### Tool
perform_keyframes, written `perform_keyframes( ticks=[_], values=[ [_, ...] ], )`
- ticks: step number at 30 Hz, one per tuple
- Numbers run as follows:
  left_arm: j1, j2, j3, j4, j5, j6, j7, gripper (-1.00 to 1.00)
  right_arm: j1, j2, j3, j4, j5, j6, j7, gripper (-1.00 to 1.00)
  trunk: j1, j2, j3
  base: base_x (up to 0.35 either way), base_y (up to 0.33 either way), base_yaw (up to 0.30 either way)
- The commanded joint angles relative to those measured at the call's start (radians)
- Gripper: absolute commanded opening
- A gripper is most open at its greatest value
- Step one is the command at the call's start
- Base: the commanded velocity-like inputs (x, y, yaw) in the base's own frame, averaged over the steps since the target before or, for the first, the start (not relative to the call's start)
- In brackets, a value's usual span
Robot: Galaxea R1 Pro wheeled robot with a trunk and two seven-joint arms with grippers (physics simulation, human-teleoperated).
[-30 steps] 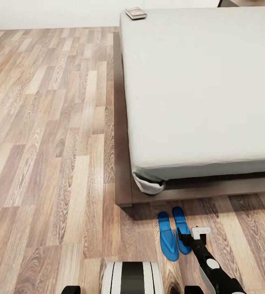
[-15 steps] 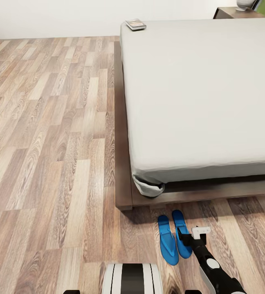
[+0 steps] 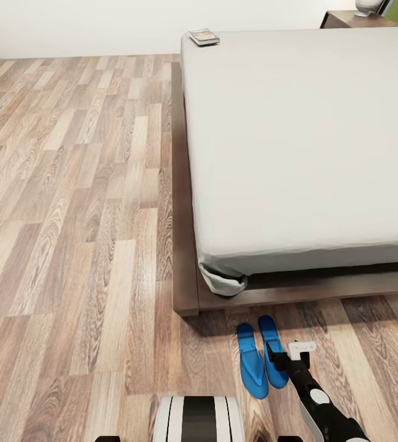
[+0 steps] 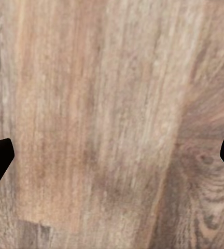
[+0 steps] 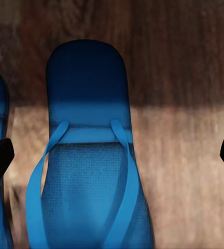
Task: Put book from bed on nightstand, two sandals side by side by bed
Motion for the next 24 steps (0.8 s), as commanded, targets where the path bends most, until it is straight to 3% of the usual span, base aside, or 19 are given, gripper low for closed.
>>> perform_keyframes(
  ticks=[1, 24],
  values=[
    [0.000, 0.000, -0.008, 0.001, 0.006, -0.004, -0.003, 1.00, -0.001, 0.001, -0.007, 0.001, 0.009, -0.003, 0.003, 1.00, 0.000, 0.000, -0.001, 0.000, 0.000, 0.000],
    [0.000, 0.000, -0.008, 0.001, 0.006, -0.004, -0.003, 1.00, -0.001, 0.003, -0.006, 0.005, 0.010, -0.007, 0.003, 1.00, 0.000, 0.000, -0.001, 0.000, 0.000, 0.000]
  ],
)
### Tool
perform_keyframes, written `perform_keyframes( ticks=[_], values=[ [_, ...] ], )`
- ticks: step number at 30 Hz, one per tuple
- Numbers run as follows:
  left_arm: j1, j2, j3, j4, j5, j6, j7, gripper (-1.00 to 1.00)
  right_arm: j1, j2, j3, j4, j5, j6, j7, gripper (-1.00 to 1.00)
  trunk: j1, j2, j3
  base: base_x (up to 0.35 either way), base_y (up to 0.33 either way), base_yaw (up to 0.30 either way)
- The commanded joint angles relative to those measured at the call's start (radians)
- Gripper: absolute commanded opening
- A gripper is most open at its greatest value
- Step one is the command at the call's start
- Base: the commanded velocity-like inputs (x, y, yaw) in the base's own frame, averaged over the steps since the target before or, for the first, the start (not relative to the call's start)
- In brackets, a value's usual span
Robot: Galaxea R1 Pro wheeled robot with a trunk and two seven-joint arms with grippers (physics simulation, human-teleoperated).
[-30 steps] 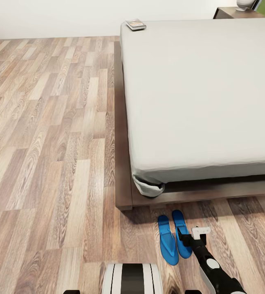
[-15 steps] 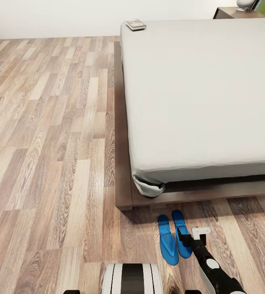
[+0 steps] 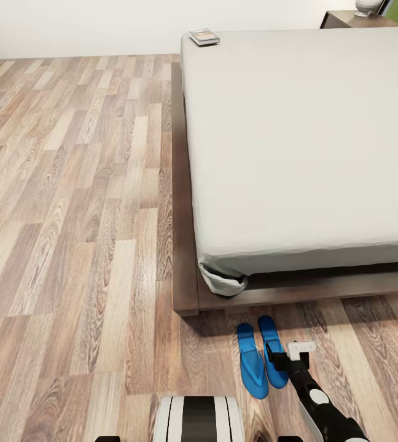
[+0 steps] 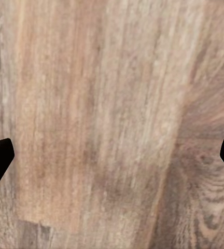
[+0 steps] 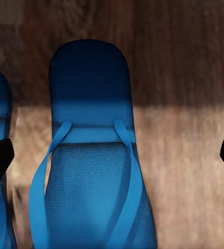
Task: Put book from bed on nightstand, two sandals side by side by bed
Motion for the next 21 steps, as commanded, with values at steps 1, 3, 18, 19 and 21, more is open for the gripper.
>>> perform_keyframes(
  ticks=[1, 3, 18, 19, 21],
  values=[
    [0.000, 0.000, -0.008, 0.001, 0.006, -0.004, -0.003, 1.00, 0.000, 0.001, -0.006, 0.001, 0.009, -0.004, 0.003, 1.00, 0.000, 0.000, -0.001, 0.000, 0.000, 0.000],
    [0.000, 0.000, -0.008, 0.001, 0.006, -0.004, -0.003, 1.00, 0.000, 0.001, -0.006, 0.001, 0.010, -0.004, 0.003, 1.00, 0.000, 0.000, -0.001, 0.000, 0.000, 0.000],
    [0.000, 0.000, -0.008, 0.001, 0.006, -0.004, -0.003, 1.00, -0.001, 0.003, -0.007, -0.001, 0.009, -0.003, -0.006, 1.00, 0.000, 0.000, -0.001, 0.000, 0.000, 0.000],
    [0.000, 0.000, -0.008, 0.001, 0.006, -0.004, -0.003, 1.00, -0.001, 0.003, -0.007, -0.001, 0.009, -0.003, -0.008, 1.00, 0.000, 0.000, -0.001, 0.000, 0.000, 0.000],
    [0.000, 0.000, -0.008, 0.001, 0.006, -0.004, -0.003, 1.00, -0.001, 0.003, -0.007, -0.001, 0.009, -0.002, -0.011, 1.00, 0.000, 0.000, -0.001, 0.000, 0.000, 0.000]
  ],
)
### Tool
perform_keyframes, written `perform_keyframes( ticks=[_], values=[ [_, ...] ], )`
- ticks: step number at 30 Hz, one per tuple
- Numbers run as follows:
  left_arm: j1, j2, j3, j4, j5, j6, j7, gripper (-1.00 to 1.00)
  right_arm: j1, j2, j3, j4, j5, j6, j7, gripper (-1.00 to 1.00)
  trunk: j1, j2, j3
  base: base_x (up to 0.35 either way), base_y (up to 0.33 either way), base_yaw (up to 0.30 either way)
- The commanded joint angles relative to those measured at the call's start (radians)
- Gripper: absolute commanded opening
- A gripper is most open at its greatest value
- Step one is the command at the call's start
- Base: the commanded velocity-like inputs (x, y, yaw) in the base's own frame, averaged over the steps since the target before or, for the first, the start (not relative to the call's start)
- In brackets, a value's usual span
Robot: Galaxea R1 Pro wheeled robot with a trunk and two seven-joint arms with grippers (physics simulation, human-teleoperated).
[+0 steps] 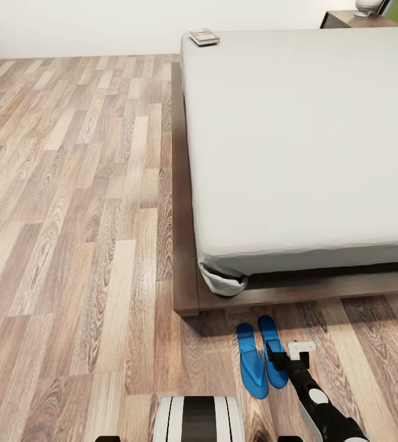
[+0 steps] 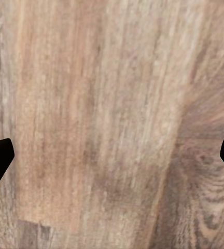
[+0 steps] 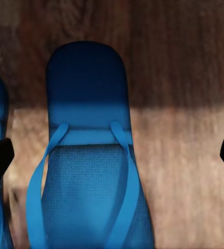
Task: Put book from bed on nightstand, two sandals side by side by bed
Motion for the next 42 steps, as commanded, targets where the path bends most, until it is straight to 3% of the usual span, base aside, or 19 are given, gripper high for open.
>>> perform_keyframes(
  ticks=[1, 4, 11, 20, 26, 42],
  values=[
    [0.000, 0.000, -0.008, 0.001, 0.006, -0.004, -0.003, 1.00, 0.000, 0.001, -0.006, 0.001, 0.009, -0.003, 0.002, 1.00, 0.000, 0.000, -0.001, 0.000, 0.000, 0.000],
    [0.000, 0.000, -0.008, 0.001, 0.006, -0.004, -0.003, 1.00, -0.001, 0.001, -0.006, 0.001, 0.010, -0.004, -0.006, 1.00, 0.000, 0.000, -0.001, 0.000, 0.000, 0.000],
    [0.000, 0.000, -0.008, 0.001, 0.006, -0.004, -0.003, 1.00, -0.001, 0.002, -0.006, 0.001, 0.010, -0.005, -0.017, 1.00, -0.003, 0.001, 0.027, 0.000, 0.000, 0.000],
    [0.000, 0.000, -0.009, 0.001, 0.006, -0.004, -0.002, 1.00, -0.001, 0.003, -0.006, 0.001, 0.009, -0.006, -0.021, 1.00, -0.003, 0.001, 0.027, 0.000, 0.000, 0.000],
    [0.000, 0.000, -0.009, 0.001, 0.006, -0.004, -0.002, 1.00, -0.001, 0.003, -0.006, 0.001, 0.009, -0.006, -0.022, 1.00, -0.006, 0.003, 0.050, 0.000, 0.000, 0.000],
    [0.000, 0.000, -0.009, 0.001, 0.006, -0.004, -0.001, 1.00, -0.001, 0.003, -0.007, 0.007, 0.009, -0.004, -0.023, 1.00, -0.006, 0.003, 0.050, 0.000, 0.000, 0.000]
  ],
)
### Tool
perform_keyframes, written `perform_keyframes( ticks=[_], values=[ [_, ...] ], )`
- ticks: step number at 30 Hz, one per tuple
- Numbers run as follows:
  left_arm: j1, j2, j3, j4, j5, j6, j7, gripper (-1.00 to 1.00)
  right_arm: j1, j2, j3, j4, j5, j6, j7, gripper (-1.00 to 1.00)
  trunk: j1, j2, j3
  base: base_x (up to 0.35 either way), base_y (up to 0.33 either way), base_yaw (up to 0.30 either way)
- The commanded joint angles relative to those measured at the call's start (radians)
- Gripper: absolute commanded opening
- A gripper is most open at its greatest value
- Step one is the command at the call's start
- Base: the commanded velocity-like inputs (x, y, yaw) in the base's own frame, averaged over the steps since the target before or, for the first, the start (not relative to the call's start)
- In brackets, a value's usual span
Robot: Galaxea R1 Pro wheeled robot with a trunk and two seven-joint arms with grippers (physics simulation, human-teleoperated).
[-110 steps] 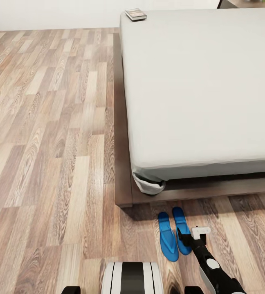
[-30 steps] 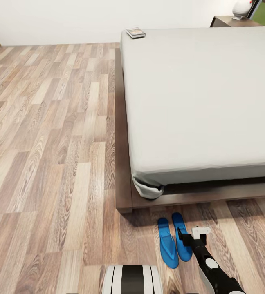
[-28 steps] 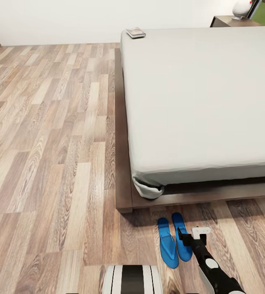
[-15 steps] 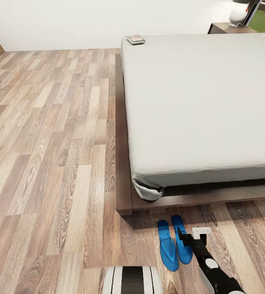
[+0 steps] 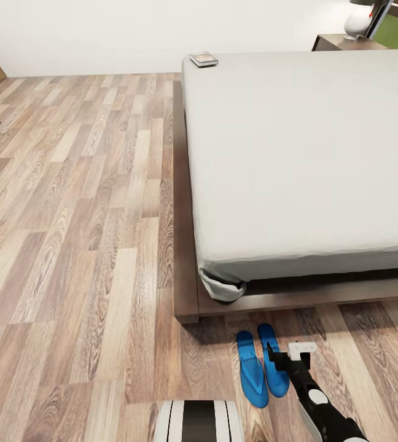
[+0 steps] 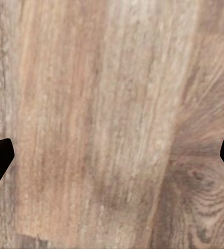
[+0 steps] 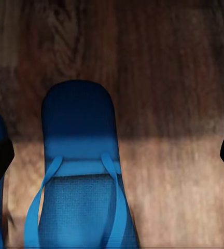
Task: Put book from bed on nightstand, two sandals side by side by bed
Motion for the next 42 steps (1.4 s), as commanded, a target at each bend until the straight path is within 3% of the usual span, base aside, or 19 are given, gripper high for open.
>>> perform_keyframes(
  ticks=[1, 23, 33, 39, 42],
  values=[
    [-0.001, 0.000, -0.008, 0.001, 0.006, -0.004, -0.002, 1.00, 0.000, 0.001, -0.005, 0.003, 0.009, -0.003, 0.000, 1.00, 0.000, 0.000, -0.001, 0.000, 0.000, 0.000],
    [-0.001, 0.000, -0.008, 0.001, 0.005, -0.004, -0.002, 1.00, 0.000, -0.011, -0.024, 0.039, 0.008, -0.003, -0.001, 1.00, 0.000, 0.000, -0.001, 0.000, 0.000, 0.000],
    [-0.001, 0.000, -0.008, 0.001, 0.005, -0.003, -0.001, 1.00, 0.001, -0.016, -0.085, 0.030, 0.011, -0.003, 0.007, 1.00, -0.005, 0.002, 0.038, 0.000, 0.000, 0.000],
    [-0.001, 0.000, -0.009, 0.001, 0.005, -0.004, 0.005, 1.00, 0.004, -0.025, -0.099, 0.027, 0.012, -0.002, 0.010, 1.00, -0.005, 0.002, 0.038, 0.000, 0.000, 0.000],
    [-0.001, 0.000, -0.009, 0.001, 0.005, -0.004, 0.008, 1.00, 0.006, -0.028, -0.103, 0.027, 0.012, -0.002, 0.011, 1.00, -0.006, 0.003, 0.050, 0.000, 0.000, 0.000]
  ],
)
